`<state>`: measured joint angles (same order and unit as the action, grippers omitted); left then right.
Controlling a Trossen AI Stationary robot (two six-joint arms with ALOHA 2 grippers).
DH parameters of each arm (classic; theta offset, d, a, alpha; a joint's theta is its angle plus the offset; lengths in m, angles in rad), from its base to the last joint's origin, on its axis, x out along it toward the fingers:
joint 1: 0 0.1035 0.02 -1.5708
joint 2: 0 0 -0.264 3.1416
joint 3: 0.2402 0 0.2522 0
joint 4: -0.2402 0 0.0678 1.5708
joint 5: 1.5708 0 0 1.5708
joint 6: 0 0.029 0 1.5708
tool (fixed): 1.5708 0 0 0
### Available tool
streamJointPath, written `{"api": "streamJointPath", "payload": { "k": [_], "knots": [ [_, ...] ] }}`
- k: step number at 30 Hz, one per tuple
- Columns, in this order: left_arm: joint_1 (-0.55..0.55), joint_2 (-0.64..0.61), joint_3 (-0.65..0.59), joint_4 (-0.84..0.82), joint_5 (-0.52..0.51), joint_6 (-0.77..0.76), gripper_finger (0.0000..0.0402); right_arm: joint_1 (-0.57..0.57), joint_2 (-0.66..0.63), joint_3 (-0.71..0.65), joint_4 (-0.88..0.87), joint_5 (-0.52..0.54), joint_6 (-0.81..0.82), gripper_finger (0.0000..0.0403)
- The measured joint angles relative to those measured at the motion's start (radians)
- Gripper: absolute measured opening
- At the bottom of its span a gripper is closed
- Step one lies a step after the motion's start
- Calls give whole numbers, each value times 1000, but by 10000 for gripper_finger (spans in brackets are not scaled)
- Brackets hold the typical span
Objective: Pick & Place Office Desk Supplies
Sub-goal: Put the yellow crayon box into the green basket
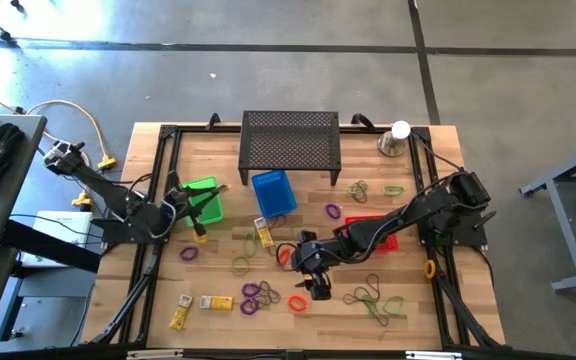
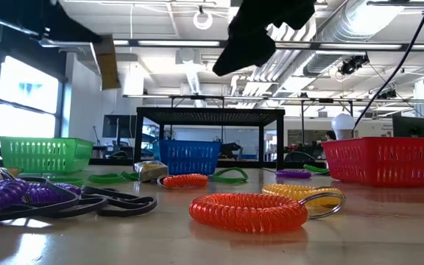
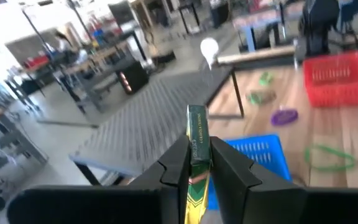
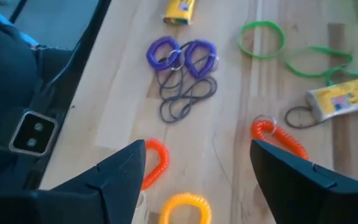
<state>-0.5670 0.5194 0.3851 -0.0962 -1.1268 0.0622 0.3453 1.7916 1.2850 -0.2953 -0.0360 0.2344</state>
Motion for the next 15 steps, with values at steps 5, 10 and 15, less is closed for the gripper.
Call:
{"api": "streamJointPath", "payload": {
  "k": [5, 10, 15],
  "knots": [
    [53, -19, 33, -271, 64, -123, 52, -7, 0, -21, 40, -49, 3, 269],
    [110, 37, 153, -500, 192, -289, 52, -7, 0, -26, 67, -50, 4, 266],
    [184, 141, 260, -642, 347, -322, 52, -7, 0, -26, 75, -50, 11, 265]
  ]
}}
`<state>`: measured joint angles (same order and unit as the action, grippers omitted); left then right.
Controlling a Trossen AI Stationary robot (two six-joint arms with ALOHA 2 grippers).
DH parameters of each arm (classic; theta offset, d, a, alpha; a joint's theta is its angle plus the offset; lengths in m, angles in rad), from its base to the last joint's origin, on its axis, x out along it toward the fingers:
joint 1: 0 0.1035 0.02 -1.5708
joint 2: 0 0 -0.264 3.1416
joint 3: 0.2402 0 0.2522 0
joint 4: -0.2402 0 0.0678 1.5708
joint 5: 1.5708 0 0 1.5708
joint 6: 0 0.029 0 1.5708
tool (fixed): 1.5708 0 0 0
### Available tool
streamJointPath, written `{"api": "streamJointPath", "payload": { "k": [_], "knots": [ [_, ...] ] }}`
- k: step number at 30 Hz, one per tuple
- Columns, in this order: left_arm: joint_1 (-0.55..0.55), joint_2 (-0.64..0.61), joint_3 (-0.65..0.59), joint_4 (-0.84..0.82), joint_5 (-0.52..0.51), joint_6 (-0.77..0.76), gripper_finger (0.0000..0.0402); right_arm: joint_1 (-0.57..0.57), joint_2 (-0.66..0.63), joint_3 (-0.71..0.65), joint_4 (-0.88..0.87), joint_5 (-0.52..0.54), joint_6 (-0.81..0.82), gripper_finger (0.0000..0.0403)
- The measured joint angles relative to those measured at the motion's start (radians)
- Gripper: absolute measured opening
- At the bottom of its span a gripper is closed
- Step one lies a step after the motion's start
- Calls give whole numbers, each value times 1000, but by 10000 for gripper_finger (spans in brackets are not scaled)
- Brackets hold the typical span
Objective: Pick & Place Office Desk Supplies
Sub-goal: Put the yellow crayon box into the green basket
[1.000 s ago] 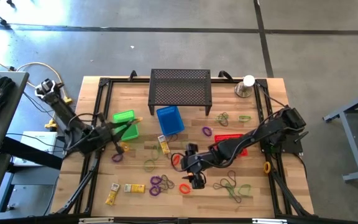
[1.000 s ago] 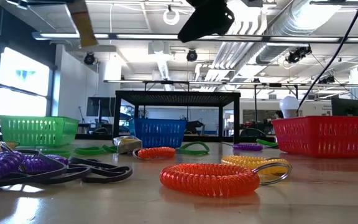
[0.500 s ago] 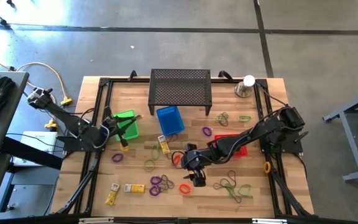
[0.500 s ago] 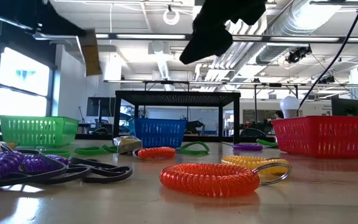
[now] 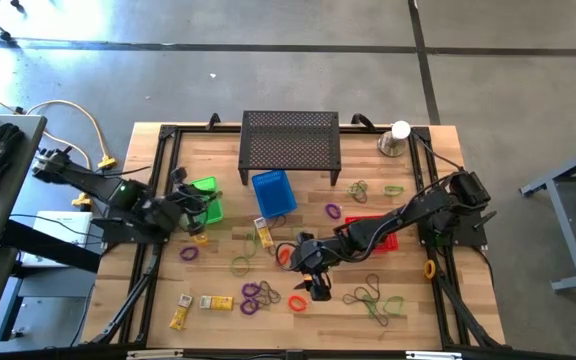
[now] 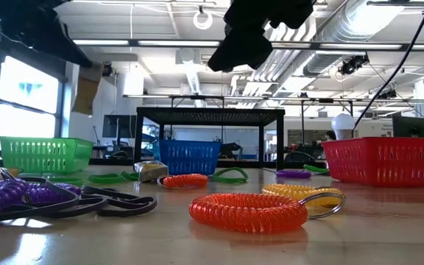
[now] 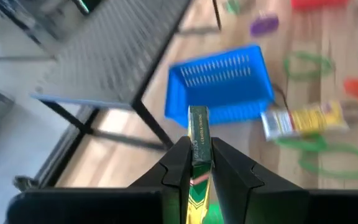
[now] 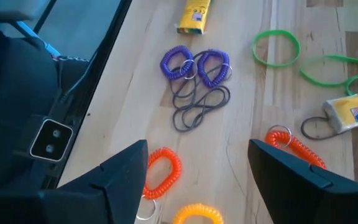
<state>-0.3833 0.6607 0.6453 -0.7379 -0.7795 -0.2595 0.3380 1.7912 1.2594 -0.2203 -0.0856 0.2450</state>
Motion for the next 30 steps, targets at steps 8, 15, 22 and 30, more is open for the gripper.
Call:
{"api": "streamJointPath", "payload": {
  "k": [8, 15, 22, 30],
  "knots": [
    [90, 117, 89, -124, 126, -29, 52, 19, 0, 0, -8, 0, 24, 265],
    [96, 183, 184, -294, 201, -23, 52, 35, 0, 0, -10, 9, 43, 265],
    [163, 343, 305, -696, 246, -52, 52, 35, 0, 0, 18, 33, 69, 265],
    [228, 513, 306, -693, 317, 250, 52, 33, 0, 0, 55, 34, 64, 265]
  ]
}}
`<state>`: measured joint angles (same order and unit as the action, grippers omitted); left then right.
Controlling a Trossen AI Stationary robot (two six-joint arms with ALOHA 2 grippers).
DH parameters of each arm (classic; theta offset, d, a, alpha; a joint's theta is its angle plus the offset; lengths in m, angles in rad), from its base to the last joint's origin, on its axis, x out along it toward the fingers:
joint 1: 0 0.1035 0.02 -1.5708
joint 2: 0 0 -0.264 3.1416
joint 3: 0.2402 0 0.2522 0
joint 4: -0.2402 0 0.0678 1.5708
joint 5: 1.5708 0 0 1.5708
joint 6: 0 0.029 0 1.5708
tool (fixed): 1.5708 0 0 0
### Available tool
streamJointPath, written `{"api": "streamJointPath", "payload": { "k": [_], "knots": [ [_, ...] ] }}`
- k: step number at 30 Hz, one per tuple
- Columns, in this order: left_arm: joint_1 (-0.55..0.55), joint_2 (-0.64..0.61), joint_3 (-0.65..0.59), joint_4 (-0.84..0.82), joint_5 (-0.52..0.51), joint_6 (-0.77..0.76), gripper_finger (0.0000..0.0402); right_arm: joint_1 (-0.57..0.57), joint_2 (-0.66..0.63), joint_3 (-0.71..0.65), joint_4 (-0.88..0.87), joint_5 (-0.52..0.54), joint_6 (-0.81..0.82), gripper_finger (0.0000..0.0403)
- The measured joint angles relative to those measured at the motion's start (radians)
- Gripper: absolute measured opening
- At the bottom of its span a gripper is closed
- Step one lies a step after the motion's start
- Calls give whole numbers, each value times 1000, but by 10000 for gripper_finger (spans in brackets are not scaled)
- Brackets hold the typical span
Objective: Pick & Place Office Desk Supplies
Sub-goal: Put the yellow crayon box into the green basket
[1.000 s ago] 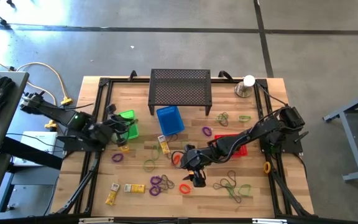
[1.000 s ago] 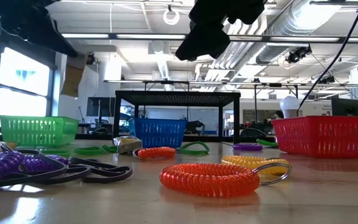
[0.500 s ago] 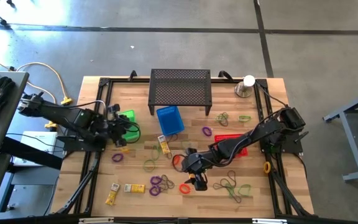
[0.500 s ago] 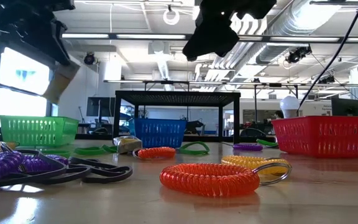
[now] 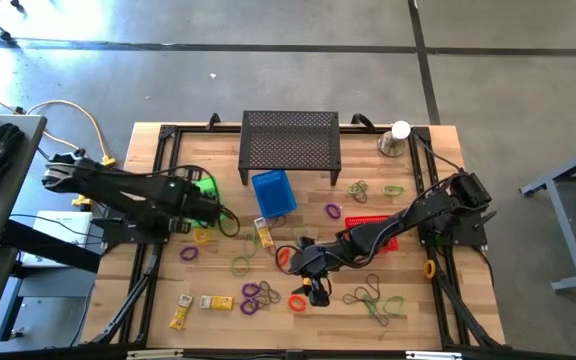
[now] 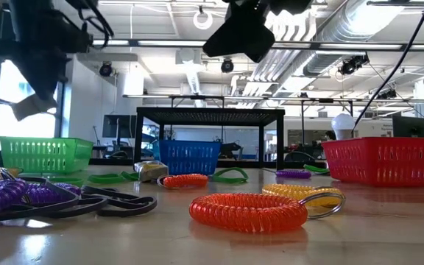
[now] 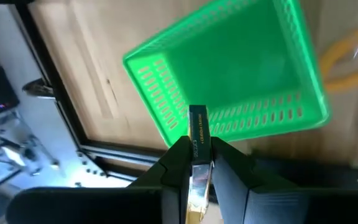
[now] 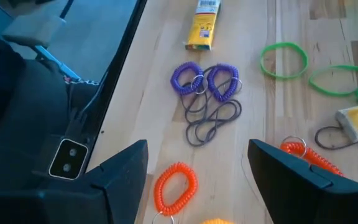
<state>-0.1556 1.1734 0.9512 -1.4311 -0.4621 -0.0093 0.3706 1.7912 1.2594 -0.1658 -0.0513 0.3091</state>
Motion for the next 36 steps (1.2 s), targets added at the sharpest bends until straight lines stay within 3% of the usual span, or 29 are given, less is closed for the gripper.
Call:
{"api": "streamJointPath", "payload": {
  "k": [8, 17, 31, 36],
  "knots": [
    [29, 88, -6, 64, 0, 87, 52, 0, 0, 0, -19, -3, -44, 265],
    [-8, 173, -7, 105, -13, 324, 52, 1, 0, 0, -34, -3, -71, 265],
    [-3, 291, -8, 119, 59, 302, 52, -6, 0, 0, -28, -2, -105, 265],
    [-4, 298, -9, 171, -32, 366, 52, -13, 0, 0, -26, -3, -106, 265]
  ]
}}
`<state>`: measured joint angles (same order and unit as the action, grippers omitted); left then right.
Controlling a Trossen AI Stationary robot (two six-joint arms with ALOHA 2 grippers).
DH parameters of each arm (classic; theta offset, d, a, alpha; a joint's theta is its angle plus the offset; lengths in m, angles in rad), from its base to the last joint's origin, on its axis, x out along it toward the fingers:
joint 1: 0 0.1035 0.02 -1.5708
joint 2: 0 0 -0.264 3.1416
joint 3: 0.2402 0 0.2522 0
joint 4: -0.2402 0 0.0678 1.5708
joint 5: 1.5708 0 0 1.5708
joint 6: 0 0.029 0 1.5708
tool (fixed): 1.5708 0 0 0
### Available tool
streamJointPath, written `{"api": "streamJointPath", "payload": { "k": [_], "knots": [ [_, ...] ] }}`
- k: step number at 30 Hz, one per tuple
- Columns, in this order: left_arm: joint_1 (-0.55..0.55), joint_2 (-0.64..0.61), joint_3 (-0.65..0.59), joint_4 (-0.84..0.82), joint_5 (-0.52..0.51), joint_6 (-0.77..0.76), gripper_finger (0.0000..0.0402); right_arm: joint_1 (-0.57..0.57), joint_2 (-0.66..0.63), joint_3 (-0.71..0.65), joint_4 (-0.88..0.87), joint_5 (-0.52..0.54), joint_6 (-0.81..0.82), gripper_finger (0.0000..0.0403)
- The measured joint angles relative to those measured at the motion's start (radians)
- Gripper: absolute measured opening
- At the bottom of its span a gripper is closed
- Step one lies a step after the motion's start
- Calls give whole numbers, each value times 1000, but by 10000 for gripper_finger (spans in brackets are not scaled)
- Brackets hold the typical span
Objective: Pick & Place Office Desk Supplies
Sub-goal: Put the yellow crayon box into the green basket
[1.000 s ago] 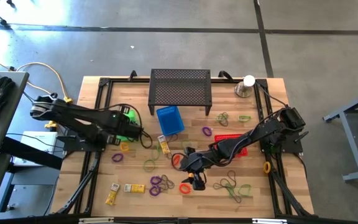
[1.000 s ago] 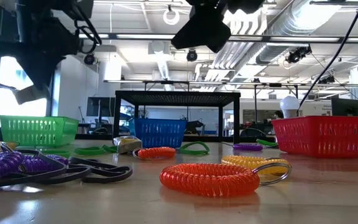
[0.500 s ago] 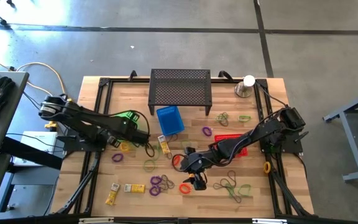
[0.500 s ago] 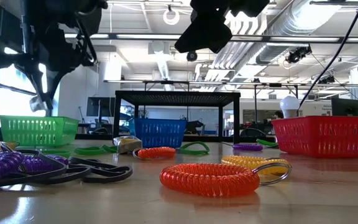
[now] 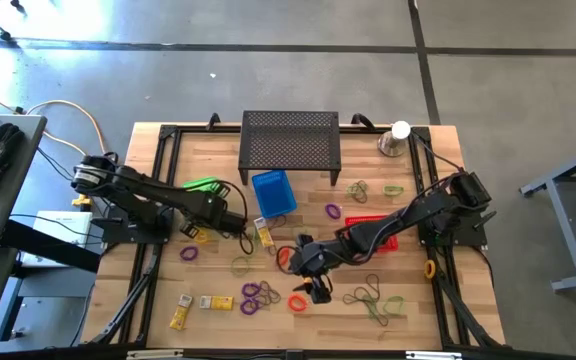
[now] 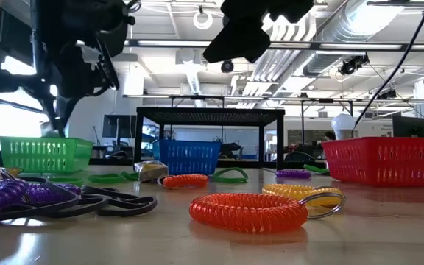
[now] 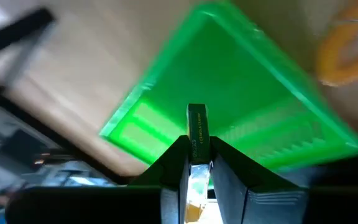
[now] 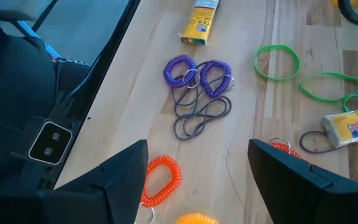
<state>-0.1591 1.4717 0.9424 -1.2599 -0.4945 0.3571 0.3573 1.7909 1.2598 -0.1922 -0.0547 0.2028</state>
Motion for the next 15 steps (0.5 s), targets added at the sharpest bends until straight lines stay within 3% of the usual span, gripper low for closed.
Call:
{"api": "streamJointPath", "payload": {
  "k": [5, 15],
  "knots": [
    [0, 1, 0, 2, -2, 116, 52, 0, 0, 0, 2, 0, -2, 265],
    [0, 2, 0, 11, 35, 90, 63, 0, 0, 0, -4, -7, -1, 265]
  ]
}}
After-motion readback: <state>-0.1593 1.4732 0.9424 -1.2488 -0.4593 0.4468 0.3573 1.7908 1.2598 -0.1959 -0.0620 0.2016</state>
